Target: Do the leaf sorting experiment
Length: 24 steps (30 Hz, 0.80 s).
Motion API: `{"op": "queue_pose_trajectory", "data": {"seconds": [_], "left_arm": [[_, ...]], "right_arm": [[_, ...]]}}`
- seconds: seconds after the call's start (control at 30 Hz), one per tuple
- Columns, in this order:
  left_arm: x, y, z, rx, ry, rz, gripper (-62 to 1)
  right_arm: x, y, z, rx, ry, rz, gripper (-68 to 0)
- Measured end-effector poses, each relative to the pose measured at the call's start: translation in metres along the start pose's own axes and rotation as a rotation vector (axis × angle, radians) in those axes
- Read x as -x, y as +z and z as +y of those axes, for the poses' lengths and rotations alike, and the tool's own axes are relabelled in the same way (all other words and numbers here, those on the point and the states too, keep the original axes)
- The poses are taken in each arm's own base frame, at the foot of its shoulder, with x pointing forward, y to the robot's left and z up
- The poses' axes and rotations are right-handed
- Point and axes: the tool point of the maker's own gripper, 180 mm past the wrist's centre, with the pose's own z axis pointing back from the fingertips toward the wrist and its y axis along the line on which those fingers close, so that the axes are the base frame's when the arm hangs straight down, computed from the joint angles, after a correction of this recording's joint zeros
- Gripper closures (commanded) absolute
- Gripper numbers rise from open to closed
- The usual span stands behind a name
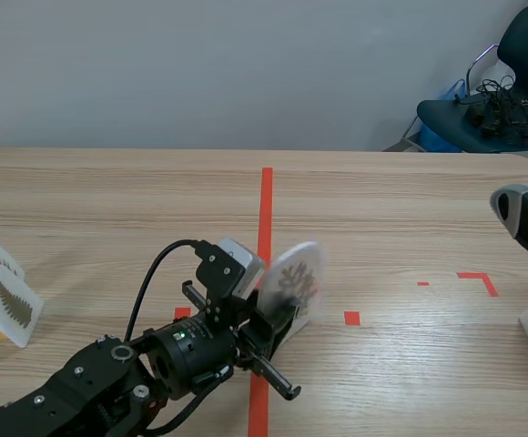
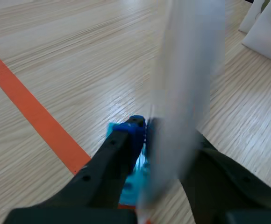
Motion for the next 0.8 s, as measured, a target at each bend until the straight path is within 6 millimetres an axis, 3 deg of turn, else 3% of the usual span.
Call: {"op": "queue_pose_trajectory", "data": {"seconds": [0.17, 0.27, 0.37, 0.5, 0.6, 0.67, 0.8], "left_arm": [[0.000, 0.003, -0.001, 0.003, -0.007, 0.006, -5.6], [-0.011, 0.015, -0.005, 0.021, -0.035, -0.015, -5.5], [-0.037, 0.033, -0.010, 0.032, -0.060, -0.044, -5.5], [-0.089, 0.062, -0.007, -0.016, -0.077, -0.151, -5.5], [-0.112, 0.085, 0.007, -0.099, -0.047, -0.204, -5.5], [-0.110, 0.099, 0.028, -0.198, 0.011, -0.211, -5.5], [-0.075, 0.124, 0.076, -0.431, 0.066, -0.137, -5.5]], "right_arm": [[0.001, 0.001, 0.000, 0.009, -0.011, -0.004, -67.9], [0.001, 0.001, 0.000, 0.009, -0.012, -0.005, -67.9], [0.001, 0.001, 0.000, 0.009, -0.011, -0.004, -67.9], [0.001, 0.001, 0.000, 0.009, -0.011, -0.005, -67.9], [0.001, 0.001, 0.000, 0.009, -0.011, -0.005, -67.9], [0.001, 0.001, 0.000, 0.009, -0.011, -0.005, -67.9], [0.001, 0.001, 0.000, 0.009, -0.012, -0.005, -67.9]]}}
